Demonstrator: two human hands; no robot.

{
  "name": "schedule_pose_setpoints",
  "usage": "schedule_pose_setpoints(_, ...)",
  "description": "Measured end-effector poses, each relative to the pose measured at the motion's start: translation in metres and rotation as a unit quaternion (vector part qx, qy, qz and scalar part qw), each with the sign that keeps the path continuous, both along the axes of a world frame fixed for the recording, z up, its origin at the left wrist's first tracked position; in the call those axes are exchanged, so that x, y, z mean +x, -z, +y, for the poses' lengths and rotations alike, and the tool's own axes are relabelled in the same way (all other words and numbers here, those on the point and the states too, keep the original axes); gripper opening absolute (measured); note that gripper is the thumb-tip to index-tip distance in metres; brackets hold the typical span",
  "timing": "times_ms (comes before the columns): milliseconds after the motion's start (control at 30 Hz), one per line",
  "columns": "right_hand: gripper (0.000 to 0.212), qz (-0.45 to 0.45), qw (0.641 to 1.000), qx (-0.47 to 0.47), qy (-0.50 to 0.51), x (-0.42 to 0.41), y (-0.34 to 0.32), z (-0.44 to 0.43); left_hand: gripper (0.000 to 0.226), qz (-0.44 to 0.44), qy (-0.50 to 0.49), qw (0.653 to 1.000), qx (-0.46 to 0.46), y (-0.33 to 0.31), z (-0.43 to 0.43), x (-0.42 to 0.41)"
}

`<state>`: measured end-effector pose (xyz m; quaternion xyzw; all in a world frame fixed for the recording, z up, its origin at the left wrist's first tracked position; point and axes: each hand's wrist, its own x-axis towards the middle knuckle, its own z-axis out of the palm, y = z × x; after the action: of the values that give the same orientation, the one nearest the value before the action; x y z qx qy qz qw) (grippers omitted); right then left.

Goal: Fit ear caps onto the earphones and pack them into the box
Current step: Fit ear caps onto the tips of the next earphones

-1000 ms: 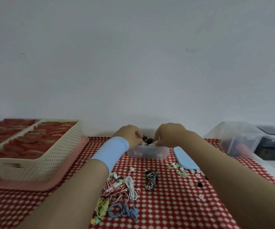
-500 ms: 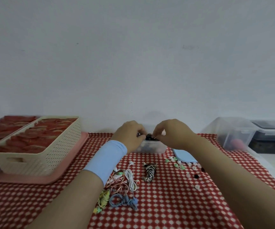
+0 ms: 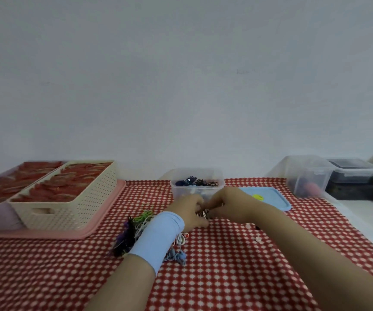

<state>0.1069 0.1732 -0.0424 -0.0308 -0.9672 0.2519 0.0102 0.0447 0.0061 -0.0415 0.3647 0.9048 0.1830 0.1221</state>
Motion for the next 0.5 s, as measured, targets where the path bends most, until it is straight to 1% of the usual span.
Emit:
schedule_pose_setpoints(67,0.012,0.027,0.999,-0.028,0.013,0.006,-0.006,0.010,0.040,-0.046,0.002,0.996,0.077,-0.002,0.005,-0.002)
schedule_pose_setpoints(133,0.015,0.044,0.993,-0.102,0.038,0.014,-0.014,0.019,0.026,-0.128,0.025,0.980,0.149,-0.003,0.010,-0.002)
schedule_pose_setpoints(200,0.019,0.022,0.981,-0.188,0.052,0.023,-0.020,0.030,0.022,-0.228,0.023,0.950,0.214,0.001,0.015,-0.003)
schedule_pose_setpoints(267,0.019,-0.017,0.969,-0.241,0.047,0.031,-0.021,0.040,0.023,-0.307,0.009,0.913,0.267,0.007,0.022,0.000)
schedule_pose_setpoints(300,0.016,-0.026,0.965,-0.257,0.038,0.034,-0.020,0.044,0.023,-0.326,0.004,0.903,0.282,0.010,0.024,0.001)
schedule_pose_setpoints(367,0.012,-0.030,0.961,-0.273,0.024,0.039,-0.017,0.052,0.023,-0.342,0.004,0.895,0.287,0.012,0.031,0.006)
schedule_pose_setpoints(500,0.009,-0.029,0.971,-0.238,0.022,0.045,-0.017,0.062,0.022,-0.354,-0.024,0.896,0.269,0.004,0.039,0.012)
